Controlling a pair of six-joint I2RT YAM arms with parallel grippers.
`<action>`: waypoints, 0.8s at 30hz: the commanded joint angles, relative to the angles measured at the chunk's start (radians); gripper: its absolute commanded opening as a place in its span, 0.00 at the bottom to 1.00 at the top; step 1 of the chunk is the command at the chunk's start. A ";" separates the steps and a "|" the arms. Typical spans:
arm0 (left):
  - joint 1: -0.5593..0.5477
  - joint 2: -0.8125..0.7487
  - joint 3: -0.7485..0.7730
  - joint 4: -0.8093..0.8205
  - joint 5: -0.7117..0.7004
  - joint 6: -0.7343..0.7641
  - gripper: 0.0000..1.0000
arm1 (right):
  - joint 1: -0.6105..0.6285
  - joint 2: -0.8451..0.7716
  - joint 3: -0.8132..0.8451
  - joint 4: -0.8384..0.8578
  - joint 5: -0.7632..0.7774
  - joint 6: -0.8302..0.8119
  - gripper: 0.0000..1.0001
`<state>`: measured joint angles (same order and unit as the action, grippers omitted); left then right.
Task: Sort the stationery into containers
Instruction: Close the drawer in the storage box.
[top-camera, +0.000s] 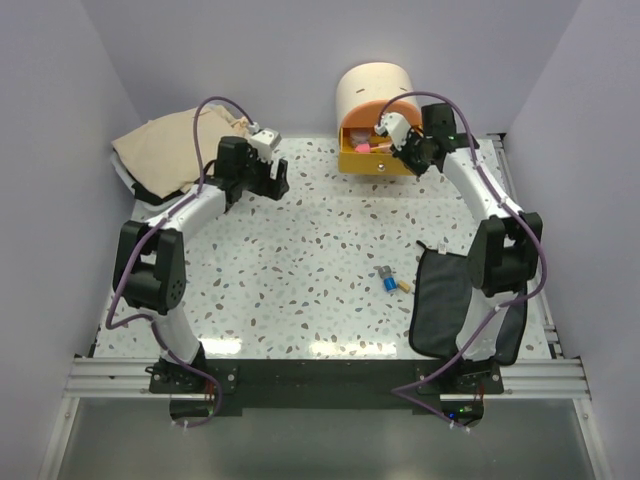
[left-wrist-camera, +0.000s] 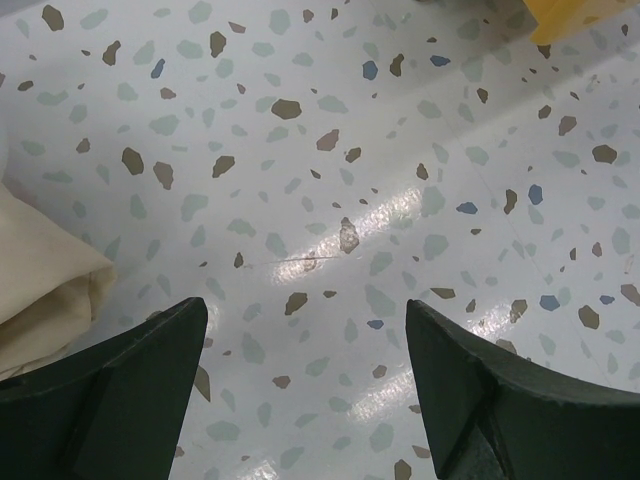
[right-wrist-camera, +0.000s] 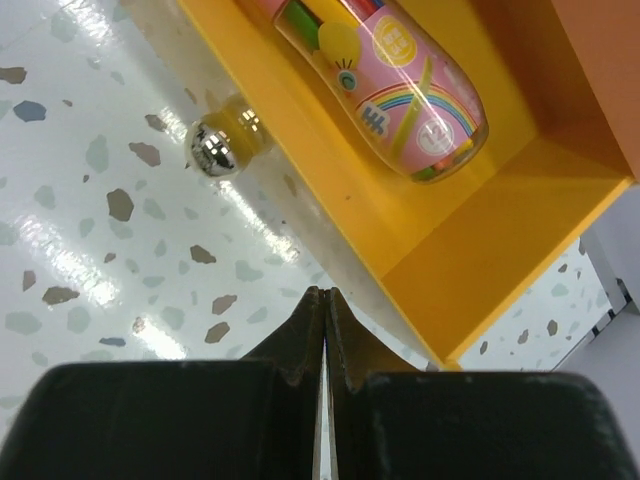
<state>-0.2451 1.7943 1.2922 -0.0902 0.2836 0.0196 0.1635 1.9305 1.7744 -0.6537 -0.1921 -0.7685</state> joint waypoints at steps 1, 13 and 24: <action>-0.014 0.008 0.024 0.037 -0.006 0.005 0.86 | 0.002 0.056 0.106 0.080 0.037 0.046 0.00; -0.040 0.027 0.042 0.033 -0.024 0.020 0.86 | 0.001 0.205 0.339 0.132 0.053 0.095 0.00; -0.052 0.028 0.035 0.035 -0.034 0.031 0.87 | 0.018 0.183 0.301 0.086 -0.066 0.167 0.00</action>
<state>-0.2901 1.8210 1.2926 -0.0910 0.2565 0.0288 0.1703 2.1384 2.0605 -0.6113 -0.2066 -0.6441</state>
